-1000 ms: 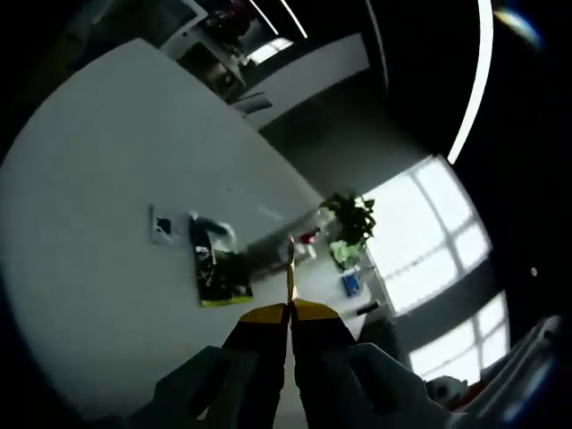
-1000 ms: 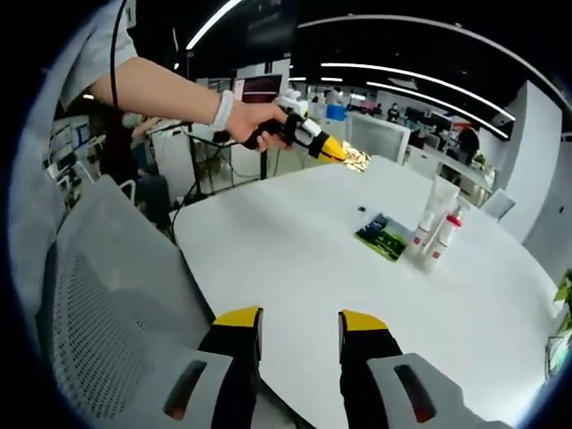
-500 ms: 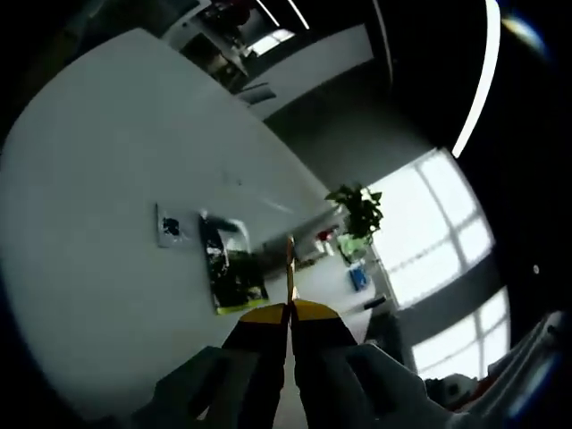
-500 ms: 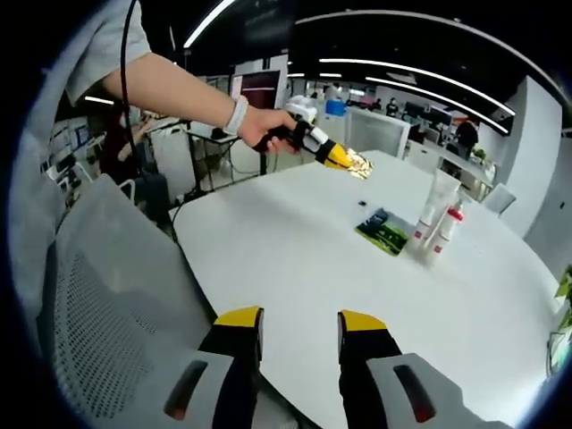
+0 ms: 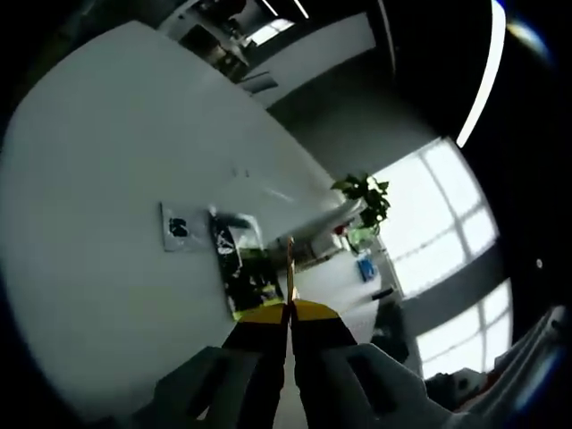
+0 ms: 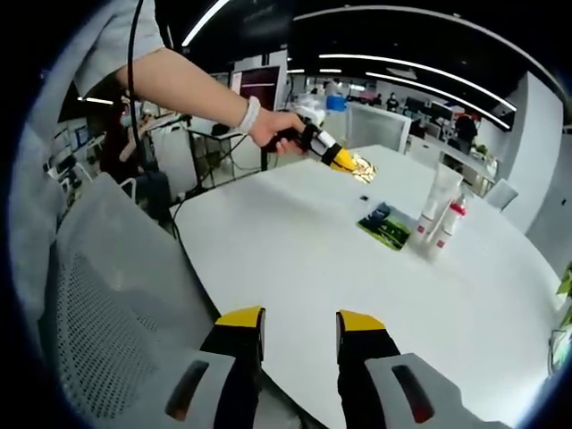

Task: Arrange the skincare products in the storage area until every visible bottle or jar stands upright without overlapping.

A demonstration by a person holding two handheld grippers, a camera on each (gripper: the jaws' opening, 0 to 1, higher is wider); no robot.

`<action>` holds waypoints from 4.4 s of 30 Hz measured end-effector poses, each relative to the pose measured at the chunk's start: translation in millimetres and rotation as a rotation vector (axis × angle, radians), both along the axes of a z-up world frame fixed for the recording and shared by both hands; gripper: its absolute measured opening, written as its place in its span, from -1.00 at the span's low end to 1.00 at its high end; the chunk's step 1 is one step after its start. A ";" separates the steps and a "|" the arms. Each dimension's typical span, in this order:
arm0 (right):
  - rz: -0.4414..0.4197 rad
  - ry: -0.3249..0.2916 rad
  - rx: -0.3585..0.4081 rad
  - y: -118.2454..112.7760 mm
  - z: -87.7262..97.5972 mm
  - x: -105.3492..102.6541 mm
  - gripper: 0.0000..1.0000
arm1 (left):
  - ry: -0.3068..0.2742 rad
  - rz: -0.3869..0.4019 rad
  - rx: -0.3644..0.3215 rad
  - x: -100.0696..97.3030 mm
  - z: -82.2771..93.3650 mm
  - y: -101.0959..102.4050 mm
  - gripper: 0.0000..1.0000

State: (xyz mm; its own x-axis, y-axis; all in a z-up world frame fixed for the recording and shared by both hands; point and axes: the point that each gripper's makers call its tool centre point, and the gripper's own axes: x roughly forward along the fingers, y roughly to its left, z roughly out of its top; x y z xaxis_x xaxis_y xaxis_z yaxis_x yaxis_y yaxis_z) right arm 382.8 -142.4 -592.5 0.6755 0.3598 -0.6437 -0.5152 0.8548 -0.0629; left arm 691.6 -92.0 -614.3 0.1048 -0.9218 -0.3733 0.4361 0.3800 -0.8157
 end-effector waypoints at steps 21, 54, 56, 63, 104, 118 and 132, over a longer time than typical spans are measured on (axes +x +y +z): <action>-0.003 0.039 0.003 0.0 -7.6 -1.7 -0.49 | 0.034 -0.019 0.030 7.7 -28.4 6.8 -1.00; -0.007 0.101 -0.004 -0.2 -19.0 -4.5 -0.51 | 0.119 -0.037 0.027 13.6 -72.0 -1.3 -1.00; -0.006 0.105 -0.003 0.1 -19.6 -4.9 -0.51 | 0.125 -0.035 0.025 14.5 -73.2 -0.6 -1.00; -0.006 0.109 -0.016 -1.1 -21.3 -5.4 -0.50 | 0.141 -0.039 0.032 14.0 -79.8 1.0 -1.00; -0.005 0.116 -0.029 -1.7 -23.4 -6.8 -0.49 | 0.340 -0.164 0.263 13.3 -99.7 2.4 -0.91; -0.001 0.114 -0.036 -1.7 -23.3 -6.9 -0.49 | 0.270 -0.246 0.390 25.2 -98.3 10.5 -0.65; -0.001 0.116 -0.034 -1.7 -23.5 -7.2 -0.51 | 0.098 -0.336 0.517 39.0 -99.1 18.7 -0.44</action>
State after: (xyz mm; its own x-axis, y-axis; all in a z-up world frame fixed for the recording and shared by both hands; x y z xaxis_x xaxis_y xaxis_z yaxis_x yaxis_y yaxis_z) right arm 375.6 -144.0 -615.9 0.5958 0.3354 -0.7297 -0.5198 0.8537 -0.0321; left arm 730.6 -73.2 -713.4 -0.2172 -0.5955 -0.7734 0.5326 0.5917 -0.6052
